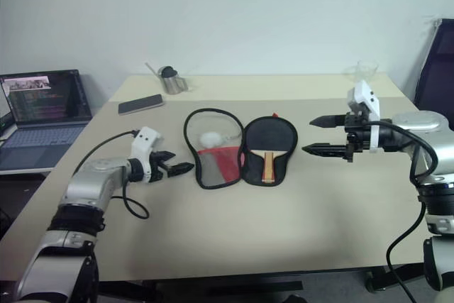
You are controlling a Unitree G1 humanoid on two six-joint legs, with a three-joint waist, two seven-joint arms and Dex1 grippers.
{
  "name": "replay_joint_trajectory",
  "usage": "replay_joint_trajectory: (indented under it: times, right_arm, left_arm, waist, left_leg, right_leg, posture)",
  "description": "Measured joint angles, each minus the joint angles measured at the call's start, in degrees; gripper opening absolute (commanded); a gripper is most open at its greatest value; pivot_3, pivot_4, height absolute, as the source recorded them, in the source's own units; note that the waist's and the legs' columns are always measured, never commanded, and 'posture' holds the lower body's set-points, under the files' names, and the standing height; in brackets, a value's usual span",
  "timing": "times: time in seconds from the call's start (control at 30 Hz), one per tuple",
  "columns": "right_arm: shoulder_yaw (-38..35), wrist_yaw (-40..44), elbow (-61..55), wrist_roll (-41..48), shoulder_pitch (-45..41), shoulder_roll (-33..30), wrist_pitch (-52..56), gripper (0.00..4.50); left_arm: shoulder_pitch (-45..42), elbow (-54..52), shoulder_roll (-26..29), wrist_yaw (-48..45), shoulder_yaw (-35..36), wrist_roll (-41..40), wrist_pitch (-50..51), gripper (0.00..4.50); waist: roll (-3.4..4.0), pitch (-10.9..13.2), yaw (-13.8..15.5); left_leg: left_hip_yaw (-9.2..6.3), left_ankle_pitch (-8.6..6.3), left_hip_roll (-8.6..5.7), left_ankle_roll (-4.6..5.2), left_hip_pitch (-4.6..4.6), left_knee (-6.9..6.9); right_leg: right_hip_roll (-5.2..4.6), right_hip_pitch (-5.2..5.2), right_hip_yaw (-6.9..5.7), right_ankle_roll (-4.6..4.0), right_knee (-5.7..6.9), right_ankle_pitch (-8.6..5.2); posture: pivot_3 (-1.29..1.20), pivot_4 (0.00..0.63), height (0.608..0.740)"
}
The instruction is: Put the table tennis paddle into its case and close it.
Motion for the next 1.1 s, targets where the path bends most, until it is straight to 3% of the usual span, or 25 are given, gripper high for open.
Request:
replay_joint_trajectory:
  times: [0.07, 0.4, 0.77, 1.1]
  right_arm:
    - [-0.04, -0.16, -0.91, 0.08, 0.08, 0.0, 0.29, 4.5]
    - [-1.74, -0.48, -4.86, 1.9, 1.9, -0.25, 2.85, 4.5]
    - [-2.77, -1.76, -6.3, 2.92, 2.56, -0.36, 3.44, 4.5]
    - [-5.85, -4.48, -8.37, 3.74, 2.89, -1.97, 4.04, 4.5]
  left_arm:
    - [-0.21, 0.68, -0.64, 0.48, -0.63, 0.54, 0.15, 3.55]
    - [-0.26, 1.03, -1.28, -0.56, -0.73, 0.69, 0.41, 0.01]
    - [-2.27, -0.84, -9.0, 1.86, -2.01, 1.17, 5.15, 0.01]
    - [-6.19, -11.52, -20.94, 4.3, -0.13, -6.0, 5.48, 0.01]
  waist:
    - [0.0, 0.0, 0.01]
    - [0.0, 0.0, 0.02]
    - [-0.02, 0.0, 0.43]
    - [-0.04, 0.01, 1.52]
  left_leg:
    - [0.0, 0.0, -0.01, 0.0, 0.0, 0.01]
    - [0.0, 0.0, -0.01, 0.0, 0.0, 0.04]
    - [-0.15, -0.01, -0.04, 0.0, -0.21, 0.45]
    - [-0.18, -0.01, -0.06, 0.01, -0.3, 0.78]
  right_leg:
    - [-0.01, 0.01, 0.0, 0.0, 0.01, 0.0]
    - [-0.02, 0.01, 0.01, 0.0, 0.04, 0.0]
    - [-0.05, 0.02, -0.03, 0.0, 0.14, 0.0]
    - [-0.06, 0.08, -0.06, 0.03, 0.21, 0.11]
  posture:
    - [0.0, 0.15, 0.74]
    - [0.0, 0.15, 0.74]
    - [0.0, 0.15, 0.74]
    - [0.0, 0.15, 0.74]
